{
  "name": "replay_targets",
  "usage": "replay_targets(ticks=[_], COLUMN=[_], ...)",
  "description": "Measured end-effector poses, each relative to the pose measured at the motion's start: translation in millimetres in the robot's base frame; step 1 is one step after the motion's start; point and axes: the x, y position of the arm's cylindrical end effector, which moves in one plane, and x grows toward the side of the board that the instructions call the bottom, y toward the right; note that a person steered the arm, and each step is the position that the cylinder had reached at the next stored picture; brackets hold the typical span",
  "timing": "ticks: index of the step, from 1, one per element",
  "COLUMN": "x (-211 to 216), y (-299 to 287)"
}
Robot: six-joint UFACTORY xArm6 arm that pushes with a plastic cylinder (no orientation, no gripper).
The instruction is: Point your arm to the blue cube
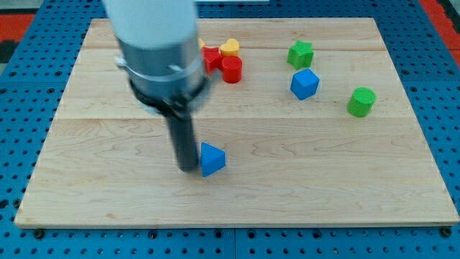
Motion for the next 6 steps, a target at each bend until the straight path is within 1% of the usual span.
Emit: replay_targets(ticks=[1, 2, 3, 4, 5, 6], x=[1, -53, -95, -107, -159, -183], y=[19, -13, 78, 158, 196, 208])
